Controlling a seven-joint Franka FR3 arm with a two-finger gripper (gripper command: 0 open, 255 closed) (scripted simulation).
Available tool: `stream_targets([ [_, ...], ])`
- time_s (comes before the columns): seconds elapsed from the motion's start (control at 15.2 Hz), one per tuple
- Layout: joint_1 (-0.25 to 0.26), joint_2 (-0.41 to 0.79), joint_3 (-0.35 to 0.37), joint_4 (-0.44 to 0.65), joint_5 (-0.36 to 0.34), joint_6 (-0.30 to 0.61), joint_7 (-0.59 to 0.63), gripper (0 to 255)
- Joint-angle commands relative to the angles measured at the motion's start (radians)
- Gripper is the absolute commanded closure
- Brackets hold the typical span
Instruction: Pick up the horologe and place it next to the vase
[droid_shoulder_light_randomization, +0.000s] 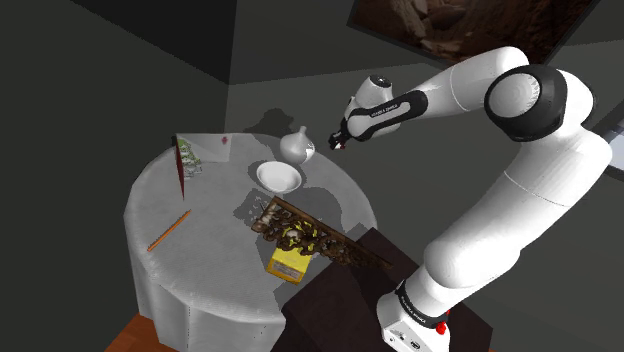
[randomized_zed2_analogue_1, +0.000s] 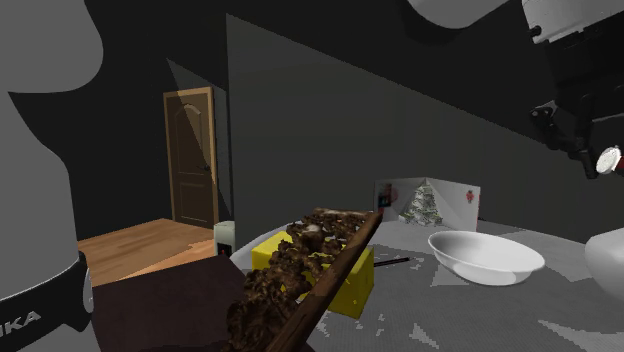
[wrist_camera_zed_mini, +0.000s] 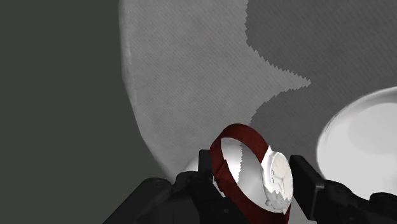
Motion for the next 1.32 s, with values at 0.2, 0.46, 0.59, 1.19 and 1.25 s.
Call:
stream_targets([
  [0.2,0.002,0.048,-0.008,-0.015,-0.032,0.063,0.031,255],
  [0.46,0.006,0.090,-0.019,-0.022,-0.062,0.111,0.061,255],
  [0.59,0.010,0.112,-0.026,-0.025,-0.078,0.135,0.077,255],
  [1.19,0.041,0.219,-0.074,-0.023,-0.153,0.240,0.154,255],
  [1.25,0.046,0.231,-0.081,-0.021,-0.160,0.252,0.162,255],
])
